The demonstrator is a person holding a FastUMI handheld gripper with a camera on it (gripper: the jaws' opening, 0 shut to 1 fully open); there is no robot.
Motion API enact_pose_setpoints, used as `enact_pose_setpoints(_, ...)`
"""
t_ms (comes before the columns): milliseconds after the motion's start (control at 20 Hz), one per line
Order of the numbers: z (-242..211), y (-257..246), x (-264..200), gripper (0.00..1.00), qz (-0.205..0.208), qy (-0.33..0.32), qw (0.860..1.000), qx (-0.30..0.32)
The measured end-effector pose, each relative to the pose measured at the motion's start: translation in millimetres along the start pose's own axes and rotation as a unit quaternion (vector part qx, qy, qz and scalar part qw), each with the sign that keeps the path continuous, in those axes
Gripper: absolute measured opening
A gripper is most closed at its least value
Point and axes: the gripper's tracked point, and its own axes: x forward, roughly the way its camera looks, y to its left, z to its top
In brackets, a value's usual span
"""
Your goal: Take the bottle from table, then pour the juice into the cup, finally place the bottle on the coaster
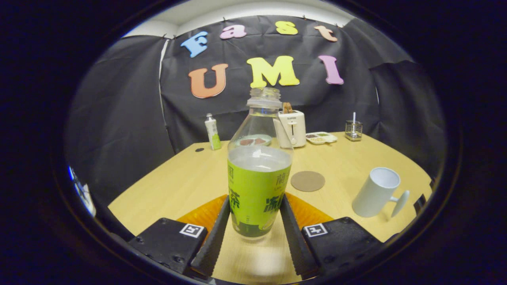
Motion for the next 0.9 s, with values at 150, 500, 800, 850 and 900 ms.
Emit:
enact_pose_setpoints(150,9.2,-2.5,-9.5,0.77,0.013,0.006,0.999,0.053)
enact_pose_setpoints(500,27.3,-6.7,-15.2,0.76,0.071,-0.001,0.968,0.241)
enact_pose_setpoints(800,47.7,-8.8,-15.9,0.76,0.144,-0.033,0.903,0.403)
enact_pose_setpoints(850,50.3,-11.6,-14.5,0.76,0.149,-0.036,0.894,0.421)
enact_pose_setpoints(900,52.1,-12.6,-15.4,0.76,0.153,-0.039,0.886,0.437)
